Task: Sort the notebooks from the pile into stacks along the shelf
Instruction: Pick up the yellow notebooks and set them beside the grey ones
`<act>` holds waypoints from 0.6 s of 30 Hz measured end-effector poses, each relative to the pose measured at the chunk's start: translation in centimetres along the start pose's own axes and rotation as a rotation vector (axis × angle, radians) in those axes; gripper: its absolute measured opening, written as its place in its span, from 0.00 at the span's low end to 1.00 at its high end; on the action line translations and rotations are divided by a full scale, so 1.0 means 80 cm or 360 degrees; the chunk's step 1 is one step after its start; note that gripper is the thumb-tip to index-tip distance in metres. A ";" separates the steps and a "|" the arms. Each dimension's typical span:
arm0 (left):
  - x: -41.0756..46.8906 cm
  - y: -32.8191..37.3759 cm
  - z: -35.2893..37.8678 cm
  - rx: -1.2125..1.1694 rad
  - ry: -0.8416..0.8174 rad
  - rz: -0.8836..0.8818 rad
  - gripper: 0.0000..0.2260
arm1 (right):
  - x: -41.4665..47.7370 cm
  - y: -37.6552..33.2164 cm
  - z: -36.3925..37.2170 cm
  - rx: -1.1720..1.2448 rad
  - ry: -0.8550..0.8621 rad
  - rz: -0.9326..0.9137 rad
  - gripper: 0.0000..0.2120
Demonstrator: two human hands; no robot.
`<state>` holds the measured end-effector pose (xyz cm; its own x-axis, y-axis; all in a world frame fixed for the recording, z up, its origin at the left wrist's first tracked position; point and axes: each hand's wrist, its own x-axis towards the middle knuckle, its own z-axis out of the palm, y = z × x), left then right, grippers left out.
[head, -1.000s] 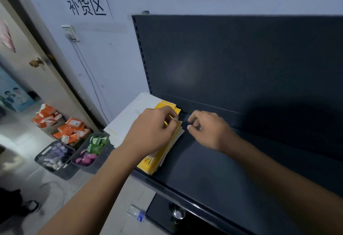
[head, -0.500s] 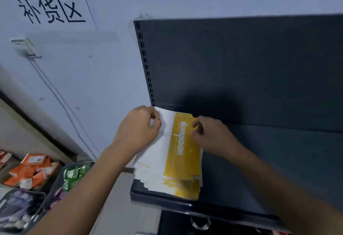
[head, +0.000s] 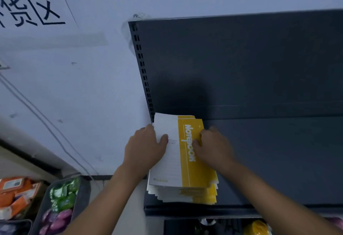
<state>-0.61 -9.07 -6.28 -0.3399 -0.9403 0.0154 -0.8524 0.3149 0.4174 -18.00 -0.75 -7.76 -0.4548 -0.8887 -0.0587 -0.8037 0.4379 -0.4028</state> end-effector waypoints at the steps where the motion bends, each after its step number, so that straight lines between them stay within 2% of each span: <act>1: 0.001 0.002 0.000 0.0011 -0.0002 0.0006 0.15 | -0.001 -0.002 0.002 -0.0015 0.0005 -0.0006 0.12; 11: -0.002 0.015 -0.008 -0.0009 0.0055 -0.0196 0.14 | -0.018 -0.005 0.007 0.0096 -0.0007 -0.0155 0.13; 18: -0.009 0.025 -0.008 -0.0074 0.0058 -0.0332 0.14 | -0.026 0.001 -0.002 0.0134 -0.0049 0.0101 0.12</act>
<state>-1.85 -7.84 -4.89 -0.1429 -0.9888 -0.0430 -0.8833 0.1078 0.4563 -17.19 1.12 -7.54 -0.4910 -0.8637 -0.1139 -0.7380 0.4819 -0.4724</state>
